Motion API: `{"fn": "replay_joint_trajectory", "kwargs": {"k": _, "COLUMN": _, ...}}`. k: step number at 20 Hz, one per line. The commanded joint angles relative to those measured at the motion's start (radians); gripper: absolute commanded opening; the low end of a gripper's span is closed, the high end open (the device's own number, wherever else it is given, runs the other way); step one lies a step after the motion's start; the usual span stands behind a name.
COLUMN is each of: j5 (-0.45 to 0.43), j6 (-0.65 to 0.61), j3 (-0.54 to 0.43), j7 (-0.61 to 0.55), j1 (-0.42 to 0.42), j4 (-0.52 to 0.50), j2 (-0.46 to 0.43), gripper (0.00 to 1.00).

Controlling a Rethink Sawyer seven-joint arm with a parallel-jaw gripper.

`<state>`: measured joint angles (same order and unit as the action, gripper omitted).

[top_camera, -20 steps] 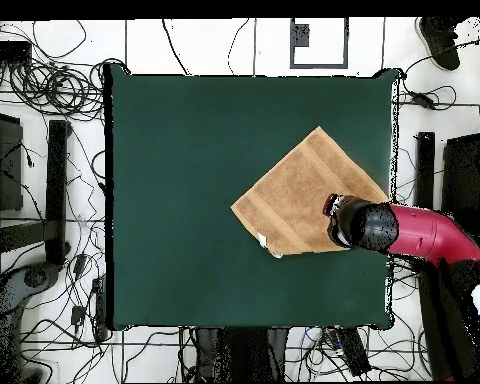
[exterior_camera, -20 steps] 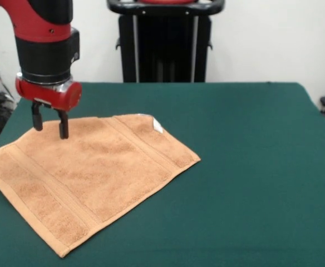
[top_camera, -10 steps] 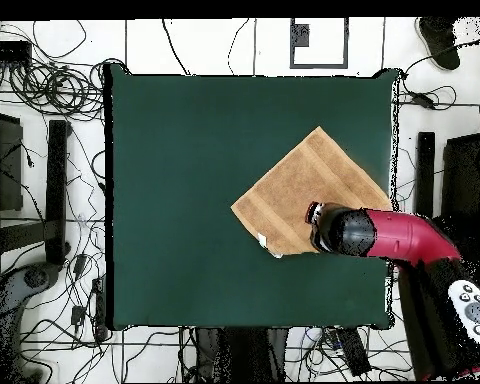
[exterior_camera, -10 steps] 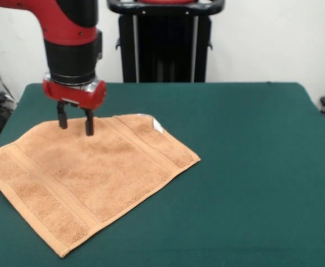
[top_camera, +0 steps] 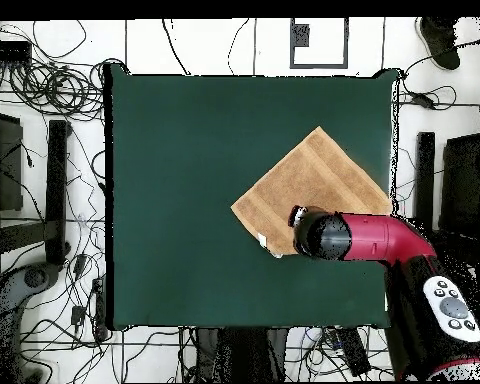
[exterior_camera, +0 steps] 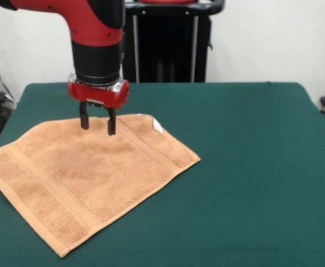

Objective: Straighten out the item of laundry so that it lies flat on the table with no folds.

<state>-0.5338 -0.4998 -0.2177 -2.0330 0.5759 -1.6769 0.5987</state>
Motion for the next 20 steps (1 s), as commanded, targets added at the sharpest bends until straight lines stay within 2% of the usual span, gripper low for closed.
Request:
{"fn": "replay_joint_trajectory", "kwargs": {"k": 1, "j5": 0.065, "j6": 0.079, "j3": 0.061, "j7": -0.261, "j1": -0.095, "j4": -0.07, "j2": 0.021, "gripper": 1.0}}
{"fn": "replay_joint_trajectory", "kwargs": {"k": 4, "j5": 0.118, "j6": 0.071, "j3": 0.096, "j7": -0.305, "j1": -0.121, "j4": -0.081, "j2": 0.028, "gripper": 1.0}}
{"fn": "replay_joint_trajectory", "kwargs": {"k": 12, "j5": 0.178, "j6": 0.139, "j3": 0.121, "j7": -0.256, "j1": -0.142, "j4": -0.095, "j2": 0.004, "gripper": 1.0}}
{"fn": "replay_joint_trajectory", "kwargs": {"k": 15, "j5": 0.186, "j6": 0.169, "j3": 0.134, "j7": -0.246, "j1": -0.156, "j4": -0.068, "j2": -0.032, "gripper": 1.0}}
{"fn": "replay_joint_trajectory", "kwargs": {"k": 20, "j5": 0.199, "j6": 0.143, "j3": 0.111, "j7": -0.168, "j1": -0.138, "j4": -0.002, "j2": -0.118, "gripper": 1.0}}
